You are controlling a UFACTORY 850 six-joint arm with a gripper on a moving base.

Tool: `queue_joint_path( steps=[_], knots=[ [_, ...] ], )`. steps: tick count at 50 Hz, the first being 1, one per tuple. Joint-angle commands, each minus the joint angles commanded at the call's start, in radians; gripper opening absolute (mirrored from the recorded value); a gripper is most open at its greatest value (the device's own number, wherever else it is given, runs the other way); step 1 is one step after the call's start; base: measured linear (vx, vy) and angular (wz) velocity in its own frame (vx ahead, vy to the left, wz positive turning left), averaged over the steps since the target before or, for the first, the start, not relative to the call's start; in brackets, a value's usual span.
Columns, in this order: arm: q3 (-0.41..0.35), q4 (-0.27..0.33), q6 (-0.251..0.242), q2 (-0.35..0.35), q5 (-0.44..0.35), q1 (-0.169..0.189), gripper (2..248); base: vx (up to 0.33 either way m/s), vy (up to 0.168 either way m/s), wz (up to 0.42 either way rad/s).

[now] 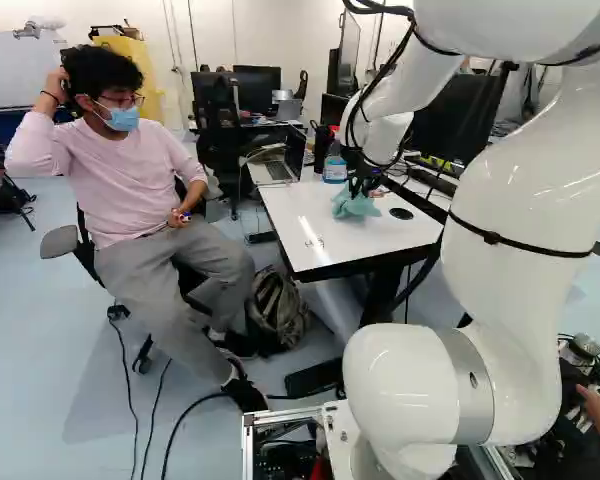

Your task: Clean the table with the green towel

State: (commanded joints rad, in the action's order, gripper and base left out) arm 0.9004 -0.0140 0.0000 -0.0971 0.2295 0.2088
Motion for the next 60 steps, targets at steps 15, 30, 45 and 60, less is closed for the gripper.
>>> queue_joint_path(
  steps=[15,30,45,60],
  knots=[
    [-0.024,0.000,0.000,0.040,0.008,0.003,39,0.000,0.000,0.000],
    [-0.037,0.000,0.000,0.052,0.008,-0.005,39,0.000,0.000,0.000],
    [-0.097,0.024,0.000,0.110,0.013,-0.045,39,0.000,0.000,0.000],
    [-0.173,0.043,0.000,0.189,0.036,-0.072,39,0.000,0.000,0.000]
  ],
)
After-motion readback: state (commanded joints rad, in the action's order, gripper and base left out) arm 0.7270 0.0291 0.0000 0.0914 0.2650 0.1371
